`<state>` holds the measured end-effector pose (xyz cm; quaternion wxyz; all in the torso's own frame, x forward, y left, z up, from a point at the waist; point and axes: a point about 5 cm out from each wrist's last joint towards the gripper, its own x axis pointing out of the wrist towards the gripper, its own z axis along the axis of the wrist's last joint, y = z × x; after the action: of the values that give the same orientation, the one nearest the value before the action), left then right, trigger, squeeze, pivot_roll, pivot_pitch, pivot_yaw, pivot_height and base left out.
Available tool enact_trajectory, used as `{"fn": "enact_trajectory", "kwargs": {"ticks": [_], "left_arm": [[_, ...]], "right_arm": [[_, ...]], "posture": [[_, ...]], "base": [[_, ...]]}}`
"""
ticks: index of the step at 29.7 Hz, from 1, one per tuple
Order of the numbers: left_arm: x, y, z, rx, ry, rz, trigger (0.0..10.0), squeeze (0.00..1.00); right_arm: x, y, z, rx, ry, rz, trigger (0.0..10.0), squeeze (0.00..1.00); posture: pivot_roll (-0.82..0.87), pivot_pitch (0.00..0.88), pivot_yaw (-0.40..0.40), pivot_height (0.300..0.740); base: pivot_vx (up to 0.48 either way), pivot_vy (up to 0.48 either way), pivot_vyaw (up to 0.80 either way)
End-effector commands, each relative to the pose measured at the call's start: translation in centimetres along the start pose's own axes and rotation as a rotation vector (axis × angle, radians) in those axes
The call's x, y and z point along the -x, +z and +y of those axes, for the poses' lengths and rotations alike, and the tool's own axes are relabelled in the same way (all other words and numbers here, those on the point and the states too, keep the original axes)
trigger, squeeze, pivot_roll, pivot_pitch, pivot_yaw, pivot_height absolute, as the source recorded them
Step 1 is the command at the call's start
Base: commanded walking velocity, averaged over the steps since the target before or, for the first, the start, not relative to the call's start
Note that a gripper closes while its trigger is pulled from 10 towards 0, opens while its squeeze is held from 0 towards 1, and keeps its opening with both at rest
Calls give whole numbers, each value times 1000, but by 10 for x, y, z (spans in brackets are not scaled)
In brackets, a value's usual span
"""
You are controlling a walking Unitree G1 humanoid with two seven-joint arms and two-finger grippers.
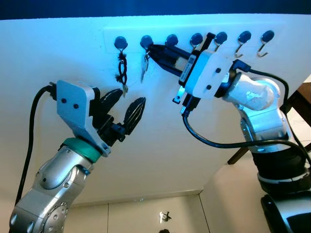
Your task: Hang keys on a hook
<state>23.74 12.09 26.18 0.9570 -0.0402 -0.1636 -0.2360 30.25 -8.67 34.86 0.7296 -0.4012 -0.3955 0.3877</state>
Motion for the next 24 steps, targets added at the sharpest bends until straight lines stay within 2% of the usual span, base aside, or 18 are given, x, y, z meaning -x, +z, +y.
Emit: {"fn": "enact_trajectory", "kwargs": {"ticks": [1,10,24], "left_arm": [[-1,-2,0,10,-2,10,10000,0],[0,-3,0,9,-2,14,10000,0],[-1,-3,1,9,-4,16,10000,0]], "right_arm": [[0,3,3,5,20,-9,10000,0],[7,5,15,-32,66,-11,10000,0],[15,0,18,-37,72,37,10000,0]], "posture": [[-69,67,89,740],[-69,72,92,740],[-70,74,96,740]], "base": [[0,0,0],[0,0,0],[0,0,0]]}}
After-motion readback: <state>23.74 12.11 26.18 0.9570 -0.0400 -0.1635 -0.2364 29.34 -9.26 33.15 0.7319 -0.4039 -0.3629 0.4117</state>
